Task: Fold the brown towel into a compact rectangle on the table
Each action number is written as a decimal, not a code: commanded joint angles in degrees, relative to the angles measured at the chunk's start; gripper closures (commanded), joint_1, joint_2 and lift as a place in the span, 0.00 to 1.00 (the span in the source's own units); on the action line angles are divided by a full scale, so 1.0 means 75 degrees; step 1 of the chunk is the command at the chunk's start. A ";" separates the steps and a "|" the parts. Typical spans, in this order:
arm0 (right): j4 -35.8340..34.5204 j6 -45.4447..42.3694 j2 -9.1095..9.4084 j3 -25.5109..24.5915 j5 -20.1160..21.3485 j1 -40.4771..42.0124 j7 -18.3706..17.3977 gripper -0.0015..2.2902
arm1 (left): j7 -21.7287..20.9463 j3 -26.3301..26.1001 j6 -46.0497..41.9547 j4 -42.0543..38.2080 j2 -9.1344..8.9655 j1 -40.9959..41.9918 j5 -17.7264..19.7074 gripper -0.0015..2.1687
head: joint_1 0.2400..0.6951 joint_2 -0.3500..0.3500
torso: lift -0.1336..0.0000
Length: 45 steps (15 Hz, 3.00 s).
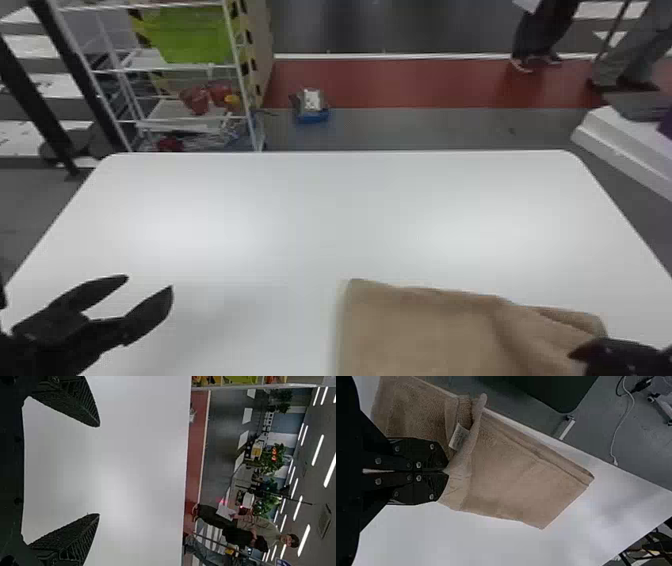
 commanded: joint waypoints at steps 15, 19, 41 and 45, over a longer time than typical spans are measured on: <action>0.0589 -0.0718 -0.0153 -0.1110 -0.0439 0.0268 0.0025 0.65 | 0.0087 -0.0239 -0.0023 0.0206 -0.0020 -0.0035 -0.0106 0.04 | 1.00 0.42 | 0.00; 0.0683 -0.0695 -0.0165 -0.0782 -0.0204 -0.0025 0.0025 0.65 | 0.0075 -0.0239 -0.0023 0.0206 -0.0020 -0.0024 -0.0106 0.04 | 1.00 0.43 | 0.00; 0.1198 0.1626 -0.0329 -0.2106 -0.1599 -0.0072 0.0025 0.05 | 0.0075 -0.0298 -0.0047 0.0323 -0.0020 -0.0164 -0.0270 0.04 | 1.00 0.24 | 0.00; 0.0495 0.7837 -0.0270 -0.1977 -0.3052 0.0244 0.0025 0.06 | 0.0087 -0.0298 -0.0047 0.0382 -0.0020 -0.0164 -0.0305 0.04 | 1.00 0.18 | 0.00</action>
